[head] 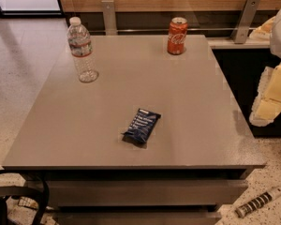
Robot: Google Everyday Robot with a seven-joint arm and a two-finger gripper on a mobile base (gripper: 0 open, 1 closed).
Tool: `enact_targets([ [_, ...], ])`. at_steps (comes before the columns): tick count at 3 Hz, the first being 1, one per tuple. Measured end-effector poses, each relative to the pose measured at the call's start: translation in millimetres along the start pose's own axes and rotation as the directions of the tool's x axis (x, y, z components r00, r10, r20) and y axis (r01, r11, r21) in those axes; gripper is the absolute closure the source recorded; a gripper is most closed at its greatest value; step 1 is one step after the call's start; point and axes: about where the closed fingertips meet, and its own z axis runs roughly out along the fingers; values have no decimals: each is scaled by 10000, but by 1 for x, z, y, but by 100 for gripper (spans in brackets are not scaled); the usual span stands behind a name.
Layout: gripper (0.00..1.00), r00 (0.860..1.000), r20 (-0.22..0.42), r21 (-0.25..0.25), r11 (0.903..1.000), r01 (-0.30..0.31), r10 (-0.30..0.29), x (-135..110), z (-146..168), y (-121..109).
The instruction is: Move coke can near rxbar blueberry
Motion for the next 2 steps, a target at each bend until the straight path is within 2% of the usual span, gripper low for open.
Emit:
enact_targets([
  [1, 0, 10000, 61, 89, 10000, -26, 25, 1, 0, -3],
  [2, 0, 9993, 340, 477, 9987, -154, 138, 4, -1, -16],
])
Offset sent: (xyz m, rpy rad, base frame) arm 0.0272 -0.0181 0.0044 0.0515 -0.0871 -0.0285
